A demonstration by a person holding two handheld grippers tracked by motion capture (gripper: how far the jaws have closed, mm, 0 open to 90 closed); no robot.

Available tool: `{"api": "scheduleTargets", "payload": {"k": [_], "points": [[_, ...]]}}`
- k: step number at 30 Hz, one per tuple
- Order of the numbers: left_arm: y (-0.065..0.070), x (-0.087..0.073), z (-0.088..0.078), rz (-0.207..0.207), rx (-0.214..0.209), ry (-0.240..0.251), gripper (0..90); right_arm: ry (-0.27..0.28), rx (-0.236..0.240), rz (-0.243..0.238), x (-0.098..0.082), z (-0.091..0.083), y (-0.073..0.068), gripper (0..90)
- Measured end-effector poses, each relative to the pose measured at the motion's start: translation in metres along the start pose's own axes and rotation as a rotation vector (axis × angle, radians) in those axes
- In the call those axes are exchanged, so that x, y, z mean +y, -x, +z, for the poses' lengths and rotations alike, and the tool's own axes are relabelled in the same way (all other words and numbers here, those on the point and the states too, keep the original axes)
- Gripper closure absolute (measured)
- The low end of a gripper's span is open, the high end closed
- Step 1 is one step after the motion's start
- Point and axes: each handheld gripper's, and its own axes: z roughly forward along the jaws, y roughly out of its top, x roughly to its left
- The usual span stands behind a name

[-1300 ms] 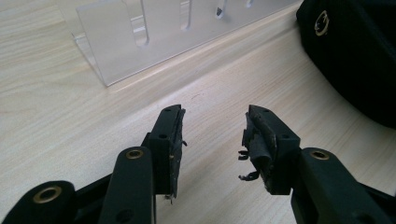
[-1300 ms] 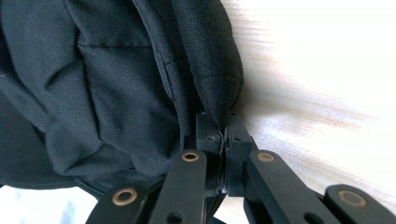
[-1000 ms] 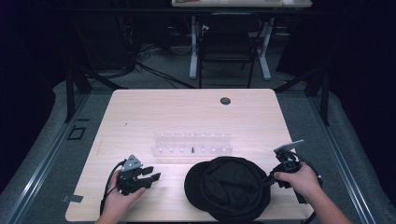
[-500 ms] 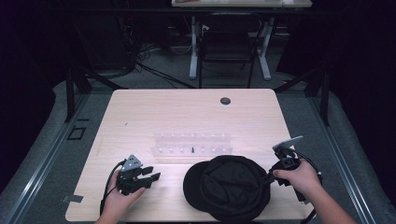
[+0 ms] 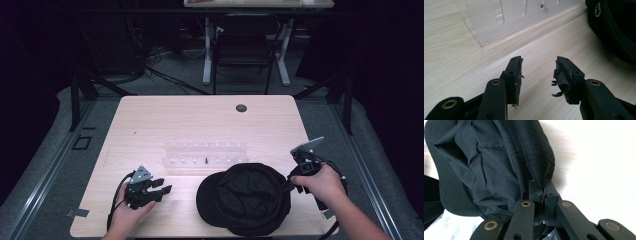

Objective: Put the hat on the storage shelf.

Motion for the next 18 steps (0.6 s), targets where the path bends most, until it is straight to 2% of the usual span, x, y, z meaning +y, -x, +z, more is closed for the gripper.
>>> {"api": "scheduleTargets", "payload": {"k": [1, 3, 4, 6, 7, 8, 9, 11, 12, 14, 18], "points": [[0.000, 0.000, 0.000, 0.000, 0.002, 0.001, 56.7, 0.009, -0.032, 0.012, 0.000, -0.004, -0.004, 87.9], [0.000, 0.000, 0.000, -0.001, 0.007, 0.000, 56.7, 0.005, -0.038, 0.007, 0.001, -0.006, -0.004, 87.9], [0.001, -0.001, 0.001, -0.005, 0.025, 0.012, 56.7, 0.013, -0.069, 0.009, 0.001, -0.010, -0.009, 87.9], [0.001, -0.001, 0.001, -0.004, 0.025, 0.011, 56.7, 0.010, -0.081, 0.005, 0.002, -0.012, -0.011, 87.9], [0.001, -0.001, 0.001, -0.007, 0.022, 0.012, 56.7, 0.013, -0.102, 0.012, 0.002, -0.015, -0.015, 87.8], [0.001, -0.001, 0.001, -0.006, 0.022, 0.012, 56.7, 0.013, -0.102, 0.012, 0.002, -0.015, -0.015, 87.8], [0.000, 0.000, 0.000, 0.000, 0.003, -0.001, 56.7, 0.007, -0.113, 0.002, 0.002, -0.019, -0.017, 87.8], [0.000, 0.000, 0.000, 0.000, 0.003, -0.001, 56.7, 0.006, -0.126, -0.003, 0.002, -0.021, -0.019, 87.8], [0.000, -0.001, 0.000, 0.000, 0.003, -0.001, 56.7, 0.027, -0.121, 0.013, 0.002, -0.021, -0.022, 87.8], [0.000, -0.001, 0.001, -0.002, 0.005, 0.005, 56.7, 0.009, -0.132, -0.005, 0.003, -0.025, -0.023, 87.8], [0.000, -0.001, 0.000, 0.001, 0.004, -0.001, 56.7, 0.021, -0.129, 0.006, 0.002, -0.034, -0.031, 87.8]]}}
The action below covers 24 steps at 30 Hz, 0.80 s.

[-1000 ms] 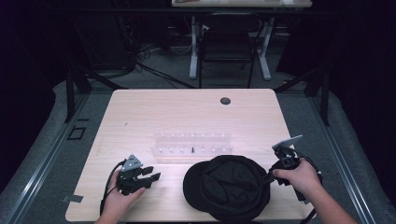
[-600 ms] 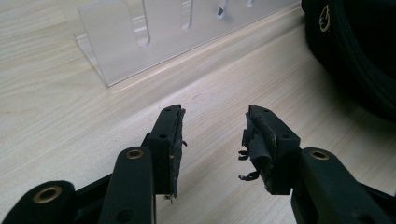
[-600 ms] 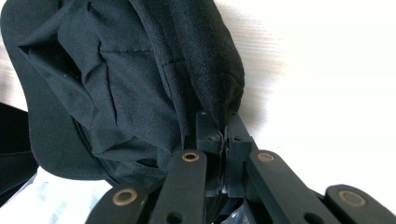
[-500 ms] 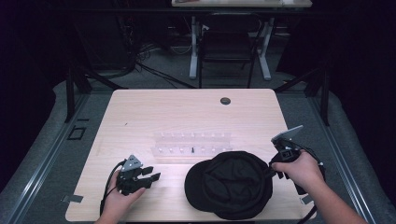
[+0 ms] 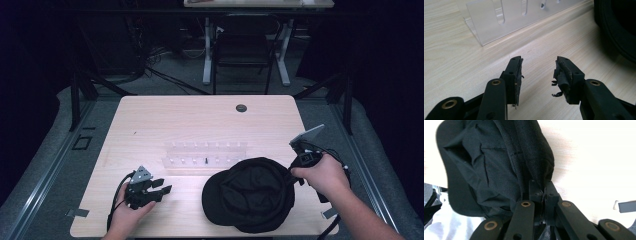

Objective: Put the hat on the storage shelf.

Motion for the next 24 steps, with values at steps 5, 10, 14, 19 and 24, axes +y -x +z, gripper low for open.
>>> {"api": "scheduleTargets", "payload": {"k": [5, 10, 14, 19, 24], "points": [[0.000, 0.000, -0.001, 0.000, -0.006, -0.008, 56.7, 0.002, -0.012, -0.018, 0.000, -0.019, -0.007, 87.7], [0.000, 0.000, -0.001, 0.000, -0.004, -0.001, 56.7, 0.009, -0.010, -0.018, 0.002, -0.034, -0.013, 87.4], [0.000, 0.000, -0.001, 0.002, -0.006, -0.009, 56.7, 0.021, 0.011, -0.020, 0.003, -0.043, -0.019, 87.5], [0.000, 0.000, -0.001, 0.002, -0.006, -0.009, 56.7, 0.033, 0.032, -0.038, 0.005, -0.063, -0.032, 87.5], [0.001, 0.000, -0.001, 0.002, -0.004, -0.003, 56.7, 0.044, 0.056, -0.019, 0.003, -0.071, -0.039, 87.6]]}}
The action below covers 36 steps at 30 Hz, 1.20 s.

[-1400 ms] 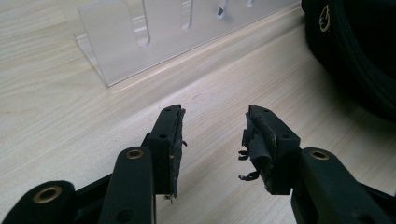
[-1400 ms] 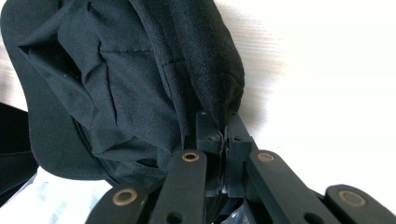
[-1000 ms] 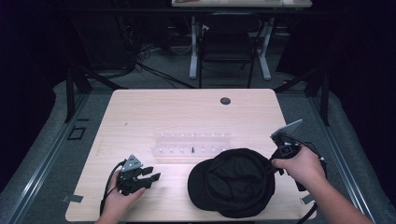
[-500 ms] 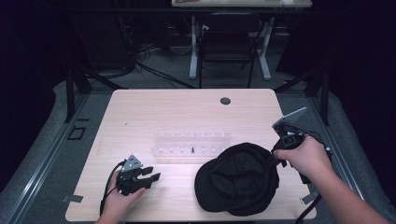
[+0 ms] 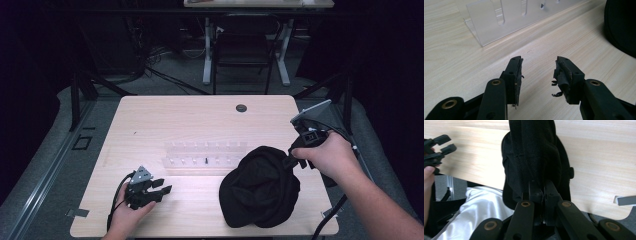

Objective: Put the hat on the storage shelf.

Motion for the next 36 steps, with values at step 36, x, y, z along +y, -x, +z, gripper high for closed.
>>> {"api": "scheduleTargets", "payload": {"k": [36], "points": [[0.000, 0.001, -0.001, 0.011, 0.002, -0.016, 56.7, 0.134, 0.509, 0.027, 0.006, -0.056, -0.003, 87.8]]}}
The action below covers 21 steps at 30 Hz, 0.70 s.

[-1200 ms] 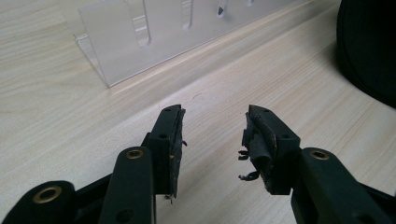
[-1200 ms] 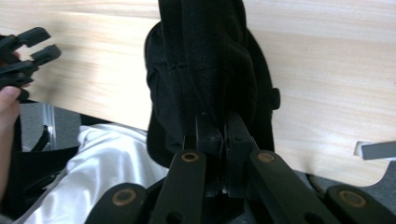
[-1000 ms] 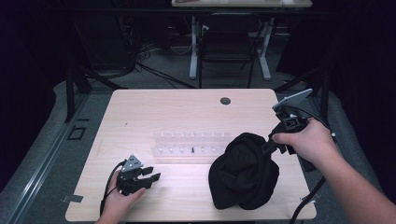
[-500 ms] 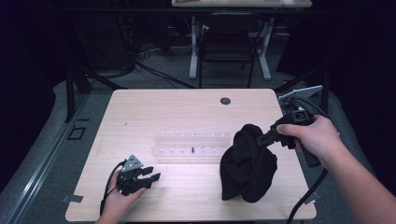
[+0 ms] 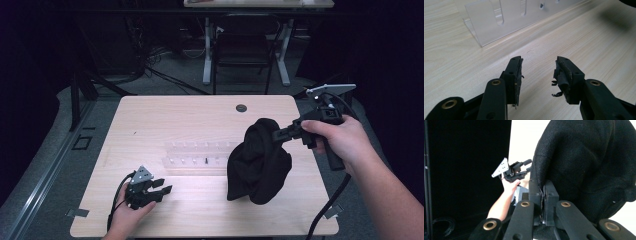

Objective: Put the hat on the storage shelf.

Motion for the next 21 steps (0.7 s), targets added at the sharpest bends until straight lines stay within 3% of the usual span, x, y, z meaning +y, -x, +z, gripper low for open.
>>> {"api": "scheduleTargets", "payload": {"k": [8, 21], "points": [[0.000, 0.000, 0.000, -0.003, -0.003, 0.010, 56.7, 0.040, 0.048, -0.011, 0.009, 0.001, -0.010, 87.8], [0.000, 0.000, 0.000, -0.006, -0.007, 0.009, 56.2, 0.108, 0.066, -0.026, 0.030, 0.002, -0.028, 87.8]]}}
